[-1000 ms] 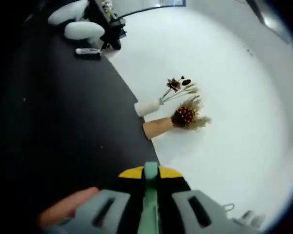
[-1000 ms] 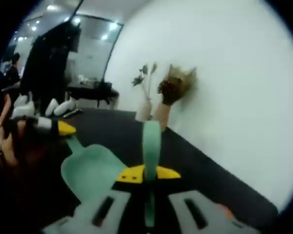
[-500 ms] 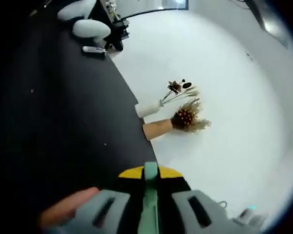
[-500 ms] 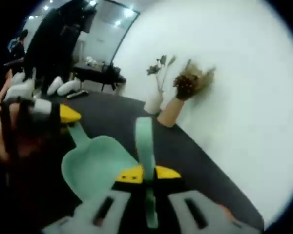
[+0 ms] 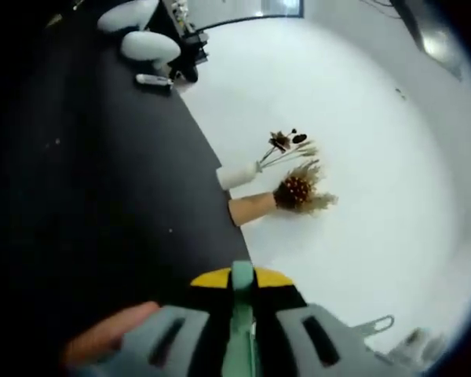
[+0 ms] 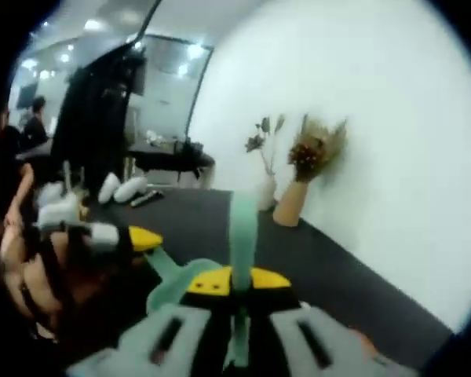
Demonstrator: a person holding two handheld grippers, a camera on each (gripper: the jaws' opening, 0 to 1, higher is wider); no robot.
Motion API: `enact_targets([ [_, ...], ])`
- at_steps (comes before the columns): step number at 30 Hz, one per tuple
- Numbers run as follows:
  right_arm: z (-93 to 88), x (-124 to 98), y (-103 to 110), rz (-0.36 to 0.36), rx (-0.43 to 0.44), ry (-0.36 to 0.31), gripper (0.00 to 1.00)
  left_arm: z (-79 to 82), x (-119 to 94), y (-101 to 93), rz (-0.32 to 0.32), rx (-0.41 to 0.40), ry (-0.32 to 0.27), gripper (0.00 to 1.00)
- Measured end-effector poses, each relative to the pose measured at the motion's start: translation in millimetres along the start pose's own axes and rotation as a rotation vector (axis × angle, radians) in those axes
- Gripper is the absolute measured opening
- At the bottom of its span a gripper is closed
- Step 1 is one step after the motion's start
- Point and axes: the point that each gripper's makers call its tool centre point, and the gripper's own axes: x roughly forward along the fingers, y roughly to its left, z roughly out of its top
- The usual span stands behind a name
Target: Pick up the broom and sweep the trash on the tabletop into the dustpan.
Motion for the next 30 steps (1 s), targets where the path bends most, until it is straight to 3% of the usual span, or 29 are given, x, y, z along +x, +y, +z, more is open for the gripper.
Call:
enact_targets([
  [5, -15.3, 13, -1, -0.042, -0.098, 0.087, 0.05, -0.4, -1, 0.1, 0.001, -0.002, -0.001, 0.10],
  [8, -26.3, 19, 16, -0.018, -0.134, 0.118, 0.05, -0.7, -1, -0.3, 0.001, 0.002, -0.002, 0.10],
  [14, -17.8, 12, 36, 0.049, -0.129, 0.082, 0.05, -0.9, -1, 0.2, 0.001, 0.002, -0.002, 0.10],
  [19, 8.7, 4, 39, 0.086, -0.056, -0.022, 0.05, -1.3, -1, 0.1, -0.001, 0.000, -0.002, 0.10],
  [23, 16.6, -1, 14, 0.001, -0.074, -0.071, 0.05, -0.8, -1, 0.5, 0.002, -0.006, -0.009, 0.10],
  [25, 15.9, -2, -11, -0.095, -0.122, -0.084, 0.05, -0.5, 0, 1.1, 0.004, -0.012, -0.016, 0.10],
  [28, 2.4, -1, -52, -0.286, -0.283, -0.060, 0.05, -0.3, 4, 2.4, 0.004, -0.030, -0.023, 0.10],
  [29, -6.2, 2, -65, -0.323, -0.310, -0.045, 0.05, -0.7, 6, 2.0, 0.004, -0.028, -0.024, 0.10],
  [30, -13.7, 8, -69, -0.313, -0.288, -0.033, 0.05, -0.8, 7, 2.5, 0.008, -0.030, -0.030, 0.10],
])
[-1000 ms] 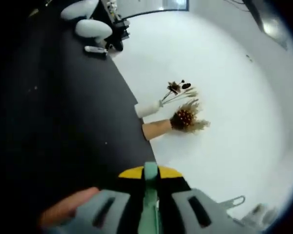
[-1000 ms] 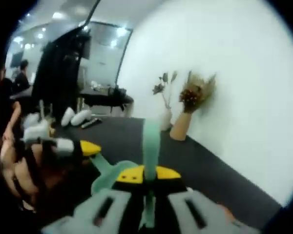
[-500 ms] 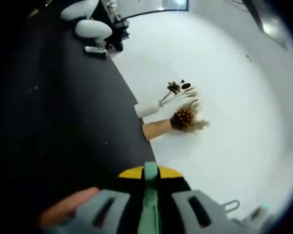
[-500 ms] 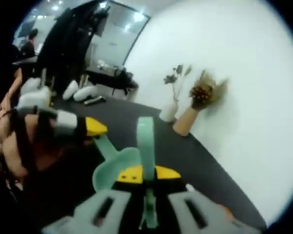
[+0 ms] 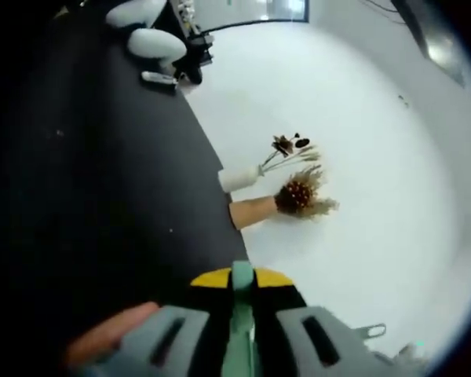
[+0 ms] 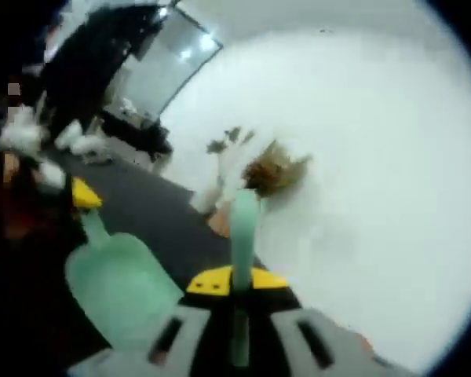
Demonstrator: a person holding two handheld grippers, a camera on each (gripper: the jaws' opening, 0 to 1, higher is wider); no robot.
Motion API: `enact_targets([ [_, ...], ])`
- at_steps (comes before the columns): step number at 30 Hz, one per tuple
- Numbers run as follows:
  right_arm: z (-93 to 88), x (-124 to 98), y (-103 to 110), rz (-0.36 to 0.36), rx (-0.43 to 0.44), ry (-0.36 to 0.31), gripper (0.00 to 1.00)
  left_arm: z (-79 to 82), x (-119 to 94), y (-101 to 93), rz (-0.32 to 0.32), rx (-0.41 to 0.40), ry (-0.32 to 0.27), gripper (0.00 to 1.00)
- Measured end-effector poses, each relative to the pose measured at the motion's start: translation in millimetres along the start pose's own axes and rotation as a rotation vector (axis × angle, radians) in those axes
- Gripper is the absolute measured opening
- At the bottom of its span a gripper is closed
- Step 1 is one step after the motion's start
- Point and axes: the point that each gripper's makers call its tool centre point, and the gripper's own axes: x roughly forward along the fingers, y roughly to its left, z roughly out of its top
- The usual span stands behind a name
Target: Pick up the broom and sweep the trash on the tabletop into the dustpan.
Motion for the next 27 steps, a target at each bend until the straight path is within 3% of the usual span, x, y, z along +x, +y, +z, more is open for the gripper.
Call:
enact_targets([
  [2, -15.2, 14, -4, 0.046, 0.061, 0.059, 0.05, -2.8, 6, -2.0, 0.000, -0.001, 0.002, 0.10],
  [4, -18.0, 27, -11, 0.080, 0.176, 0.083, 0.05, -5.7, 12, -5.2, 0.000, 0.004, 0.006, 0.10],
  [6, -22.9, 37, -16, 0.112, 0.219, 0.140, 0.05, -7.0, 18, -8.4, 0.001, 0.007, 0.005, 0.10],
  [10, -22.6, 50, -22, 0.101, 0.212, 0.126, 0.05, -7.4, 28, -7.7, -0.001, 0.013, 0.007, 0.10],
  [13, -32.9, 54, -16, 0.125, 0.241, 0.143, 0.05, -11.3, 34, -5.4, 0.003, 0.004, 0.022, 0.10],
  [17, -45.1, 54, -8, 0.128, 0.206, 0.170, 0.05, -10.2, 37, -5.6, -0.002, 0.005, 0.012, 0.10],
  [23, -37.0, 59, 9, 0.204, 0.153, 0.183, 0.05, -9.0, 39, -8.2, -0.015, 0.013, -0.021, 0.10],
  [27, -17.5, 50, 24, 0.305, 0.217, 0.149, 0.05, -7.9, 40, -6.4, -0.004, 0.007, -0.021, 0.10],
])
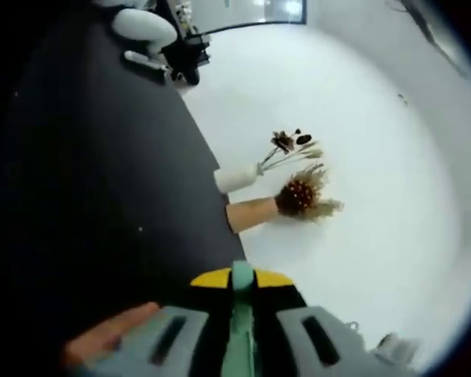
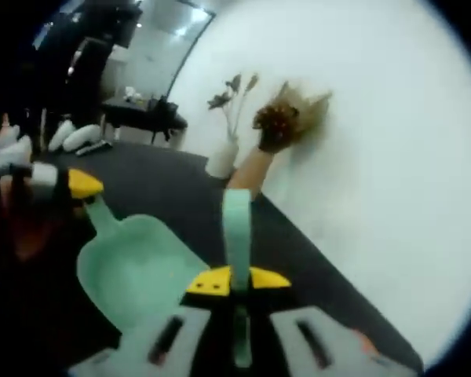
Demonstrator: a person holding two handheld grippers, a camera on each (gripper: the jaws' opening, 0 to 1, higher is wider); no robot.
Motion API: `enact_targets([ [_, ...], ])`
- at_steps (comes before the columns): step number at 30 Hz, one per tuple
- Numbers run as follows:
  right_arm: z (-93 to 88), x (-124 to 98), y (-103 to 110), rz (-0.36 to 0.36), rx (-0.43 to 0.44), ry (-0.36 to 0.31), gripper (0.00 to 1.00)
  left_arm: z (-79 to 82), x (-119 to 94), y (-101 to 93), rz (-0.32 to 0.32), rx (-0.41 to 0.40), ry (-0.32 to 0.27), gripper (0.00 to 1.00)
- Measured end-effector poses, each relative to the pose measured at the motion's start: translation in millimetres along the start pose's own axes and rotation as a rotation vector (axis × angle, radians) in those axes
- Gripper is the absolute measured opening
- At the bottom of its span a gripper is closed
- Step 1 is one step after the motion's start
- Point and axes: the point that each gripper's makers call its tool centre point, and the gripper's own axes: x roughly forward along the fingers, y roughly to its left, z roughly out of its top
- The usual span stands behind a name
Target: Pick up the broom and sweep the trash on the tabletop into the dustpan.
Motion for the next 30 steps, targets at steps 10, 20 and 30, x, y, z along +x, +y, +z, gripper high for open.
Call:
enact_targets([
  [10, -6.0, -7, -25, -0.140, -0.095, 0.029, 0.05, -0.7, -1, 0.0, -0.008, 0.009, 0.006, 0.10],
  [20, -5.6, -2, 16, 0.042, -0.058, 0.043, 0.05, -2.5, -2, -0.5, -0.011, 0.015, 0.010, 0.10],
  [30, 13.0, -19, 0, -0.029, -0.039, -0.025, 0.05, -3.6, -3, -0.5, -0.013, 0.014, 0.013, 0.10],
])
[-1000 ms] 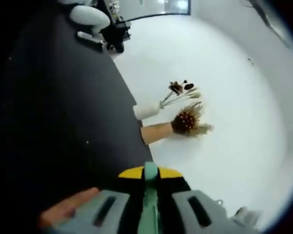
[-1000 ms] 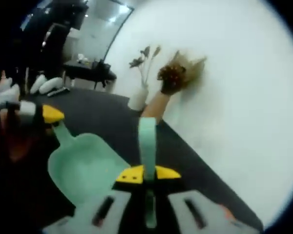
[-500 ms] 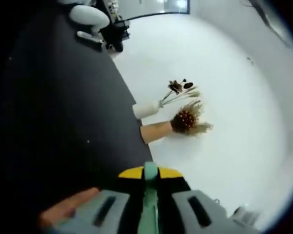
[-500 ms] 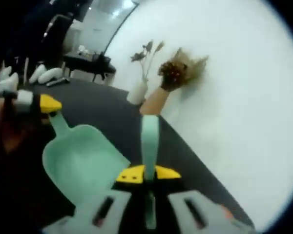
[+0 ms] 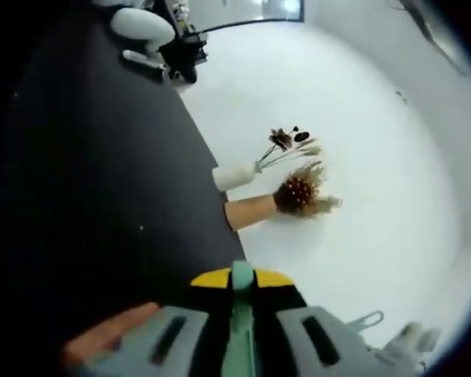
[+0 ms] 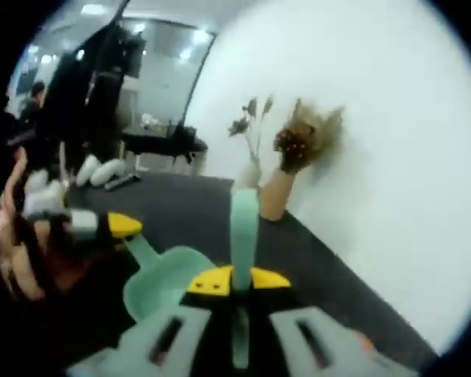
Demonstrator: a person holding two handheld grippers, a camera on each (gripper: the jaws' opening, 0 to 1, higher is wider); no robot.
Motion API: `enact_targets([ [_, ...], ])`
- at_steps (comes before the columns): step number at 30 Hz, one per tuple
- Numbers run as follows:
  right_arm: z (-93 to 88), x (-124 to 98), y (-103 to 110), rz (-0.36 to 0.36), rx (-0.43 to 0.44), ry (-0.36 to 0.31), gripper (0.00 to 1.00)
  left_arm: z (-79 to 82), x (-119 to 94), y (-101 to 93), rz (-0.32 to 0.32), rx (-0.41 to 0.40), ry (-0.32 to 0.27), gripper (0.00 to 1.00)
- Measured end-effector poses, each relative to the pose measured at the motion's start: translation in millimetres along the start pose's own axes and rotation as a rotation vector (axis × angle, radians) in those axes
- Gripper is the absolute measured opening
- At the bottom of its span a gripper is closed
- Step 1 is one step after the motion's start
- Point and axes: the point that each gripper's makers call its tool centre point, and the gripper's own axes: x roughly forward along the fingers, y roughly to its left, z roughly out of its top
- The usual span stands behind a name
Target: Pick up the broom and sweep the trash on the tabletop into the dustpan.
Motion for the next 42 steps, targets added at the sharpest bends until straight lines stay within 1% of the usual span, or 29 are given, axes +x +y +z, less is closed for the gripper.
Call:
enact_targets([
  [1, -4.3, 3, -2, -0.025, -0.033, 0.021, 0.05, -0.1, 0, -0.1, 0.000, 0.001, -0.001, 0.10],
  [2, -10.1, 5, -1, -0.026, -0.047, 0.045, 0.05, -0.3, 0, -0.2, -0.001, 0.002, -0.001, 0.10],
  [3, -14.1, 12, 3, -0.009, -0.043, 0.060, 0.05, -0.5, 0, -0.2, -0.001, 0.003, -0.001, 0.10],
  [4, -15.1, 13, 5, -0.003, -0.042, 0.064, 0.05, -0.6, 0, -0.3, -0.001, 0.002, -0.001, 0.10],
  [5, -20.9, 16, 13, 0.018, -0.032, 0.093, 0.05, -0.7, 0, -0.2, -0.001, 0.001, -0.001, 0.10],
  [6, -21.5, 17, 19, 0.027, -0.043, 0.100, 0.05, -0.5, 0, -0.1, 0.000, 0.000, -0.001, 0.10],
  [7, -18.9, 18, 26, 0.039, -0.054, 0.096, 0.05, -0.5, 0, -0.1, 0.000, 0.000, -0.001, 0.10],
  [9, -13.0, 16, 36, 0.033, -0.094, 0.100, 0.05, -0.3, 0, 0.1, 0.000, -0.001, -0.002, 0.10],
  [10, -8.8, 14, 44, 0.048, -0.102, 0.093, 0.05, -0.2, 0, 0.1, 0.001, -0.002, -0.002, 0.10],
  [11, -4.0, 13, 55, 0.084, -0.090, 0.084, 0.05, -0.2, 0, 0.1, 0.001, -0.001, -0.003, 0.10],
  [12, 0.5, 11, 61, 0.088, -0.089, 0.078, 0.05, 0.0, 0, 0.1, 0.001, -0.002, -0.002, 0.10],
  [14, 12.2, 6, 77, 0.123, -0.087, 0.052, 0.05, 0.2, 0, 0.2, 0.001, -0.003, -0.003, 0.10],
  [15, 21.1, 2, 87, 0.150, -0.069, 0.026, 0.05, 0.0, 0, 0.1, 0.000, -0.003, -0.003, 0.10],
  [17, 34.8, -4, 98, 0.187, -0.062, -0.023, 0.05, -0.2, -1, 0.0, 0.000, -0.002, -0.003, 0.10],
  [18, 38.9, -8, 100, 0.186, -0.057, -0.033, 0.05, -0.4, -1, 0.0, 0.000, -0.003, -0.002, 0.10],
  [19, 42.0, -10, 100, 0.181, -0.057, -0.046, 0.05, -0.5, -1, 0.1, 0.000, -0.004, -0.002, 0.10],
  [20, 47.8, -12, 96, 0.158, -0.069, -0.073, 0.05, -0.5, -1, 0.2, 0.001, -0.006, -0.002, 0.10],
  [23, 51.0, -18, 79, 0.073, -0.115, -0.087, 0.05, -0.2, -1, 0.5, 0.002, -0.011, -0.001, 0.10],
  [25, 46.3, -20, 73, 0.063, -0.117, -0.069, 0.05, -0.2, -1, 0.5, 0.002, -0.011, 0.002, 0.10],
  [26, 45.7, -22, 67, 0.052, -0.110, -0.073, 0.05, -0.6, -1, 0.5, 0.004, -0.010, 0.006, 0.10],
  [27, 45.0, -24, 58, 0.036, -0.102, -0.072, 0.05, -1.5, -1, 0.4, 0.006, -0.007, 0.016, 0.10],
  [29, 43.5, -29, 45, 0.005, -0.095, -0.068, 0.05, -2.0, -1, 1.4, 0.010, -0.028, 0.035, 0.10],
  [32, 38.4, -40, 27, -0.035, -0.062, -0.057, 0.05, -2.9, -7, 2.2, 0.019, -0.038, 0.049, 0.10],
  [33, 35.3, -44, 22, -0.042, -0.056, -0.051, 0.05, -5.2, -10, 1.2, 0.019, -0.036, 0.057, 0.10],
  [34, 28.1, -49, 17, -0.060, -0.042, -0.036, 0.05, -6.3, -12, 0.7, 0.018, -0.035, 0.060, 0.10],
  [37, 7.2, -61, 7, -0.100, -0.043, 0.012, 0.05, -16.3, -20, -3.2, 0.010, -0.022, 0.081, 0.10],
  [39, -5.0, -67, 1, -0.125, -0.040, 0.041, 0.05, -24.4, -25, -7.5, 0.001, -0.021, 0.109, 0.10],
  [42, -22.6, -78, 0, -0.139, -0.025, 0.059, 0.05, -33.0, -35, -13.1, -0.012, -0.002, 0.124, 0.10],
])
